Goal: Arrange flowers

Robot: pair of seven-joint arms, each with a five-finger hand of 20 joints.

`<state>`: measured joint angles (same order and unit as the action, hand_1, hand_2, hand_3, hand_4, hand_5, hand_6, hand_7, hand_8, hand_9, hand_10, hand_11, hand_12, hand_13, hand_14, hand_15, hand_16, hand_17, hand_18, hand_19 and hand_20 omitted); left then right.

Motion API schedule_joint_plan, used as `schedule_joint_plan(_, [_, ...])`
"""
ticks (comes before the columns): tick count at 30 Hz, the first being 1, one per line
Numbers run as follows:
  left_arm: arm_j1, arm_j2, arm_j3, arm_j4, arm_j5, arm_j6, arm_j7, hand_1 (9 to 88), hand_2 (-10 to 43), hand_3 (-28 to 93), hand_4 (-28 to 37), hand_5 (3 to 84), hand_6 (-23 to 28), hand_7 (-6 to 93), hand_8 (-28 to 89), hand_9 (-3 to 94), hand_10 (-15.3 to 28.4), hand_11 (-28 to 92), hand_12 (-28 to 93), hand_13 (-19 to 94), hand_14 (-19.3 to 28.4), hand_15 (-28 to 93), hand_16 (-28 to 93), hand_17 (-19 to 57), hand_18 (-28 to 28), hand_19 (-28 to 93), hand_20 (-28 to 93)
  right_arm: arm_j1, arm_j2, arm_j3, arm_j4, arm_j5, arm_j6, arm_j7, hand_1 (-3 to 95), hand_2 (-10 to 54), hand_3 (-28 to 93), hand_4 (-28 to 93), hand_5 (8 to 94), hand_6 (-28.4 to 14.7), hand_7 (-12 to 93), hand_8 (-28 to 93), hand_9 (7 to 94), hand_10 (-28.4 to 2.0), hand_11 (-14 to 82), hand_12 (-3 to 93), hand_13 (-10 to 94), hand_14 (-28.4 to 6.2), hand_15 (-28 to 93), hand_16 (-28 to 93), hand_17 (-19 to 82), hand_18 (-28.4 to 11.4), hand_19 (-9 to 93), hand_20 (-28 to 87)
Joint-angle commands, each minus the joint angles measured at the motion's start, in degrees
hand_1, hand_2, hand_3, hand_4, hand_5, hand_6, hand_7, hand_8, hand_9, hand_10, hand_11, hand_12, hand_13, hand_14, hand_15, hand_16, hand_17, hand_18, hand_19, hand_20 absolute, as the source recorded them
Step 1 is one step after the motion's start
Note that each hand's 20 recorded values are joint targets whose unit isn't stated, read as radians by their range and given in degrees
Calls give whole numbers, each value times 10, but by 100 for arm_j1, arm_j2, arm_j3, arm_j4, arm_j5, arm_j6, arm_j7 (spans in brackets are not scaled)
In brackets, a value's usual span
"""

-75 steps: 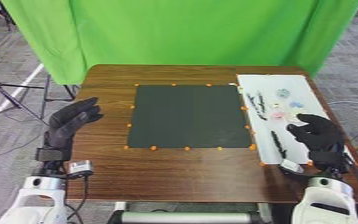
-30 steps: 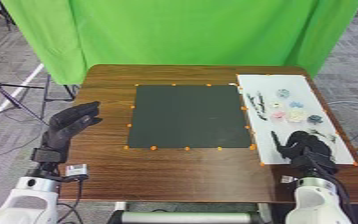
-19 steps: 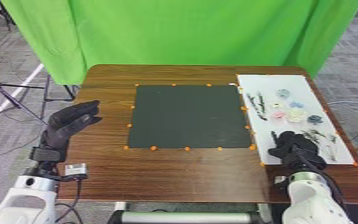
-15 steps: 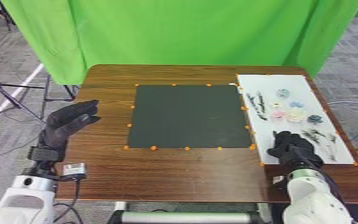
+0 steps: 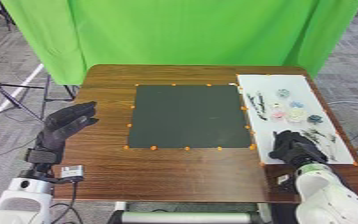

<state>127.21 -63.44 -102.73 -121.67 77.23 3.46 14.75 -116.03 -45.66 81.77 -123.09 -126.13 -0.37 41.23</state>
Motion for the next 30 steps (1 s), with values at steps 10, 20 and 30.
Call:
schedule_joint_plan(10, [27, 25, 35, -45, 29, 43, -86, 325, -53, 606, -146, 459, 31, 148, -75, 447, 156, 195, 99, 432, 202, 271, -38, 128, 166, 219, 206, 64, 123, 117, 154, -142, 122, 34, 562, -95, 530, -118, 564, -8, 411, 244, 787, -109, 203, 546, 835, -24, 615, 367, 444, -210, 847, 561])
schedule_joint_plan(20, [15, 18, 35, -46, 47, -4, -105, 326, -53, 606, -146, 459, 31, 148, -76, 447, 157, 194, 98, 432, 202, 270, -39, 128, 166, 221, 207, 84, 83, 156, 424, -196, -12, 166, 538, -95, 533, -105, 552, -14, 387, 239, 760, -120, 224, 493, 835, -27, 607, 364, 442, -209, 847, 558])
schedule_joint_plan(30, [14, -6, 33, -49, 49, -1, -108, 326, -53, 604, -147, 459, 30, 148, -75, 447, 157, 194, 98, 432, 202, 270, -39, 128, 166, 221, 208, 182, -29, -236, 519, -444, -15, 178, 535, -95, 553, -125, 550, -17, 376, 236, 768, -112, 222, 488, 843, -27, 606, 357, 451, -206, 849, 552])
